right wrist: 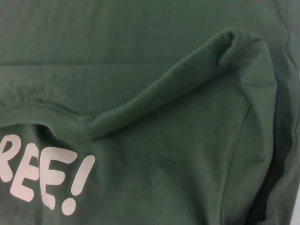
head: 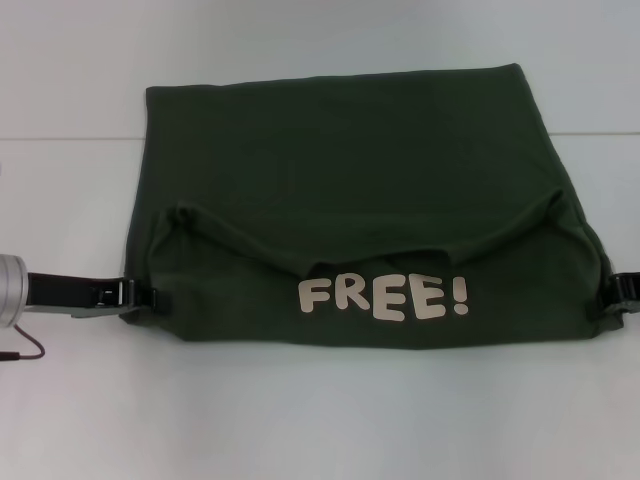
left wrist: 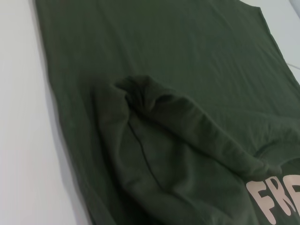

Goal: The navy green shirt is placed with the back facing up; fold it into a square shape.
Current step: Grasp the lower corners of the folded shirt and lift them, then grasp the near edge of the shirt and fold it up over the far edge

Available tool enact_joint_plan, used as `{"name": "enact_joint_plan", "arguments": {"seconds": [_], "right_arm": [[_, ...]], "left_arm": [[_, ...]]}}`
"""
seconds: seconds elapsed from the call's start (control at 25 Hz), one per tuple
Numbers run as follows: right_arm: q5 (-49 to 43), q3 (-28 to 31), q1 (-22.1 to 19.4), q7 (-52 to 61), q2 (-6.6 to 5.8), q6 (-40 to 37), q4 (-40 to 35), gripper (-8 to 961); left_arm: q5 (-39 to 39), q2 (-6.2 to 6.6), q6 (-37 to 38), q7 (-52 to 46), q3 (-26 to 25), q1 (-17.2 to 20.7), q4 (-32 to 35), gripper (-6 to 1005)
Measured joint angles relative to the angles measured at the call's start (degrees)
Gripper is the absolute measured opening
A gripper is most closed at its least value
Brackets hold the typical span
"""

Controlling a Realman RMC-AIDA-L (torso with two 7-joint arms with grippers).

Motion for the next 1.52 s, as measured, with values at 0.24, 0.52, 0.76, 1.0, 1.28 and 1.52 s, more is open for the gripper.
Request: {"name": "enact_joint_plan", "arguments": {"seconds": [0.24, 0.52, 0.76, 1.0, 1.28, 1.52], "right_arm": [[0.00, 0.03, 0.17, -0.81, -0.83, -2.30, -0.24, 80], [-0.07, -0.39, -0.21, -7.39, -3.21, -15.92, -0.77, 67], [-0.60, -4.42, -2.55, -14.73, -2.54, -25.78, -0.23, 74], [-4.05, -8.33, -5.10, -21.53, 0.78, -31.74, -0.20, 81], [-4.24, -6.13, -4.73, -21.87, 1.22, -30.67, -0.18, 89], [-4.05, 6.22, -4.20, -21.07, -0.47, -30.39, -0.33, 97]], "left_arm": [[-0.02, 0.41, 1.80, -0.06, -1.49, 0.22, 0.00, 39], [3.59, 1.97, 15.09, 1.03, -4.99, 0.68, 0.58, 39], [10.56, 2.60, 32.61, 4.68, -8.81, 1.98, 1.19, 39], [17.42, 2.25, 38.71, 5.78, -7.97, 3.07, 1.70, 39], [17.48, 2.14, 39.20, 6.68, -7.15, 2.70, 1.42, 39], [12.61, 3.60, 39.25, 5.06, -13.51, 1.10, 0.54, 40]]}}
